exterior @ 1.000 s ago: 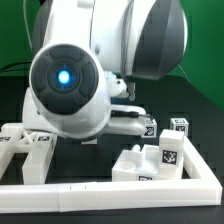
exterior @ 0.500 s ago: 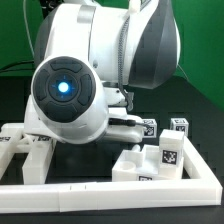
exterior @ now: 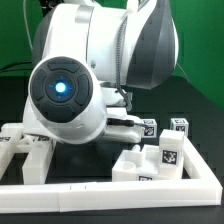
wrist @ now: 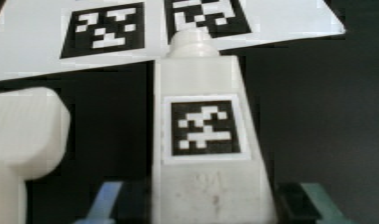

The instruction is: Assemble chair

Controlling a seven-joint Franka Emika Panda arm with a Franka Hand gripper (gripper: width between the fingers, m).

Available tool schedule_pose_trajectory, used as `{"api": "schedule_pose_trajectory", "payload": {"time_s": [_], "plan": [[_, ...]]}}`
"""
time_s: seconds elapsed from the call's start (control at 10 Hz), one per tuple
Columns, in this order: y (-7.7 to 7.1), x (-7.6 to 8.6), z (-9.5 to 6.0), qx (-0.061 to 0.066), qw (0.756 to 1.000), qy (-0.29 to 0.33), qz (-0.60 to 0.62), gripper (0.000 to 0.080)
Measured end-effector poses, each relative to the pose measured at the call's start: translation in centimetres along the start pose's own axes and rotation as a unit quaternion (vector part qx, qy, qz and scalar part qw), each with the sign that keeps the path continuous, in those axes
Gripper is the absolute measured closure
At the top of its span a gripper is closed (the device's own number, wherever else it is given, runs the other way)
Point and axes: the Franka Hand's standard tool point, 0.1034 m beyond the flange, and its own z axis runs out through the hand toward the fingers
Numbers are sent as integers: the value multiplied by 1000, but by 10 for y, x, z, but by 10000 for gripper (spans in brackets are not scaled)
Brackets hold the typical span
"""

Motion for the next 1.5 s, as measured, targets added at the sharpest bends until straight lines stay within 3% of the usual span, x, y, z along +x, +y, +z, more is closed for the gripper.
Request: {"api": "schedule_pose_trajectory", "payload": {"time_s": [0.3,0.5,0.7,0.8,1.1,1.2,1.3,1.4,1.5], "plan": [[1,-1,-4,3,1000,2,3,514],[1,-26,-63,26,998,42,37,512],[2,-52,-100,34,995,66,70,512],[13,-49,-106,13,995,90,46,512],[1,-39,-118,23,976,210,42,512],[-10,-44,-131,34,969,240,54,512],[-25,-50,-161,65,953,289,67,512],[-32,-55,-191,107,930,336,102,512],[-32,-58,-204,118,918,362,110,512]]}}
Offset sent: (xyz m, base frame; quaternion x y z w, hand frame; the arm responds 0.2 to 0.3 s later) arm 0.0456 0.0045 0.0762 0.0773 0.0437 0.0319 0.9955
